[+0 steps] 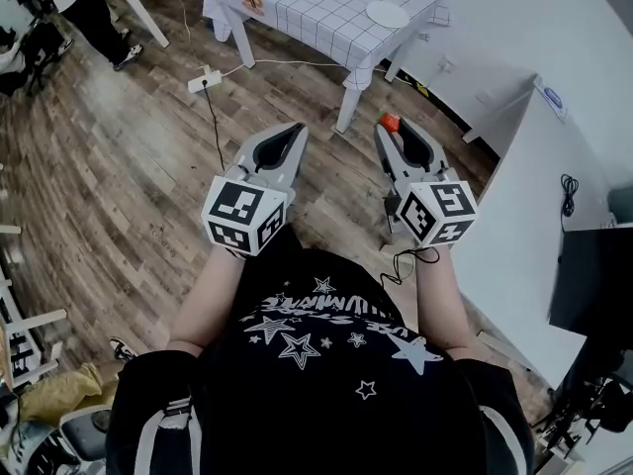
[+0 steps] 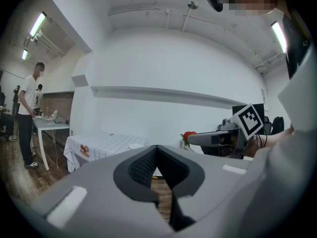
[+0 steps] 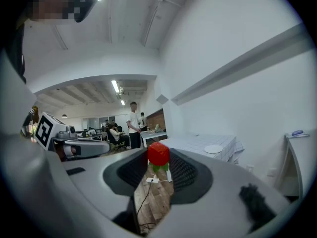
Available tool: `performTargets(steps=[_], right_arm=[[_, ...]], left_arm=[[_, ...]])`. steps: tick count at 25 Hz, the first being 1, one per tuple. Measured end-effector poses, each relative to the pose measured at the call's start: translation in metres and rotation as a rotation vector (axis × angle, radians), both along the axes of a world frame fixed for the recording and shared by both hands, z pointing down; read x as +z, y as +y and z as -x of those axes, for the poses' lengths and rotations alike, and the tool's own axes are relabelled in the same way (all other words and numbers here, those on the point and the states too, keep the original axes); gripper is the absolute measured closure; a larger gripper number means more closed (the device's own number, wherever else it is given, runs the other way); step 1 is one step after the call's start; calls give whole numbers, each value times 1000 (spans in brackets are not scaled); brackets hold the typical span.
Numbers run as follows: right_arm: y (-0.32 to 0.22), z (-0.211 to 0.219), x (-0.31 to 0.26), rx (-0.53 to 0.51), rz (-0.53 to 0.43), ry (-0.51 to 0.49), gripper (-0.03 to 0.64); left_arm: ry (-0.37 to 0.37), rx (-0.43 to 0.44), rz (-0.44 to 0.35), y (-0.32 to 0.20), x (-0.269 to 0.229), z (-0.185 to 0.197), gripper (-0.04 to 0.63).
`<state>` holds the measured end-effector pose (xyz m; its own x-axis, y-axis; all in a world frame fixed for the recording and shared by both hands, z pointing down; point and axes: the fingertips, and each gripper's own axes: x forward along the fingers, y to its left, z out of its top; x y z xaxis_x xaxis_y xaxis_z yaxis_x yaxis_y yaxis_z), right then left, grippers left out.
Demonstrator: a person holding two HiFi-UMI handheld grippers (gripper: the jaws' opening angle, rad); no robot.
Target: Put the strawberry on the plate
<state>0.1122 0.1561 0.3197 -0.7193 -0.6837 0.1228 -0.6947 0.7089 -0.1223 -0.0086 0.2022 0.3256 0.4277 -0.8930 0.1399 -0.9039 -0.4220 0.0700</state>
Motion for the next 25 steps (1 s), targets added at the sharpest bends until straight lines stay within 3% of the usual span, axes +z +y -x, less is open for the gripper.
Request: performTargets(steps=[12, 19, 25], right_arm=[[-41, 11, 19, 14, 50, 7, 471], [-86, 19, 29, 38, 71, 48, 471], [-142, 23, 35, 93, 83, 69, 471]], left_arm=[[-5, -21, 19, -30, 10, 18, 586], [21, -3, 41, -84, 19, 30, 586], [10, 69, 66, -143, 27, 27, 586]])
